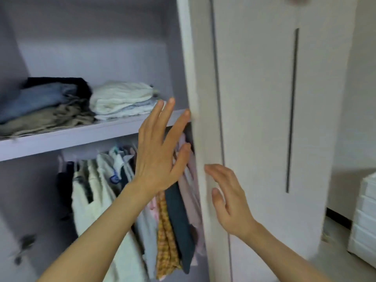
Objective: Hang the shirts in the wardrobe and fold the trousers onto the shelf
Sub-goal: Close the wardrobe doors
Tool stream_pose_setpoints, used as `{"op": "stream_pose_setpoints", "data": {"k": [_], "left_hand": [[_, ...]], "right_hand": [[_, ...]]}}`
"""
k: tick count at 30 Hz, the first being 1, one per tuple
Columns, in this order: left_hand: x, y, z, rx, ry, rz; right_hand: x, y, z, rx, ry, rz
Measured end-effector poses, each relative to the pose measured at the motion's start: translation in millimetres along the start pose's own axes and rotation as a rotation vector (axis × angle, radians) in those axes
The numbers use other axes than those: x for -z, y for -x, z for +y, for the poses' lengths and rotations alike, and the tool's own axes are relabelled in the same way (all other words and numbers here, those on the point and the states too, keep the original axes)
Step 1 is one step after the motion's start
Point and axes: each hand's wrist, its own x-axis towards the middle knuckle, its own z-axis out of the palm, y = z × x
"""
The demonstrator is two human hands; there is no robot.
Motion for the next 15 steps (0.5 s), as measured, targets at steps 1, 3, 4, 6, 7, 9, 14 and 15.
{"op": "stream_pose_setpoints", "data": {"k": [1,3,4,6,7,9,14,15], "left_hand": [[5,-2,-10,-0.052,-0.096,-0.021],[21,1,-45,-0.083,-0.36,-0.138],[26,2,-60,-0.066,-0.462,-0.212],[37,8,-96,-0.003,-0.639,-0.369],[39,12,-112,0.036,-0.695,-0.443],[38,17,-143,0.117,-0.801,-0.58],[11,15,-185,0.282,-0.871,-0.759],[6,11,-191,0.328,-0.854,-0.781]], "right_hand": [[-12,-8,3,0.043,0.051,-0.061],[-52,-32,6,0.107,0.117,-0.175],[-67,-41,10,0.115,0.178,-0.253],[-102,-60,20,0.126,0.297,-0.432],[-115,-66,28,0.128,0.367,-0.505],[-143,-80,40,0.123,0.491,-0.586],[-187,-107,53,-0.013,0.596,-0.713],[-194,-114,54,-0.033,0.597,-0.72]]}}
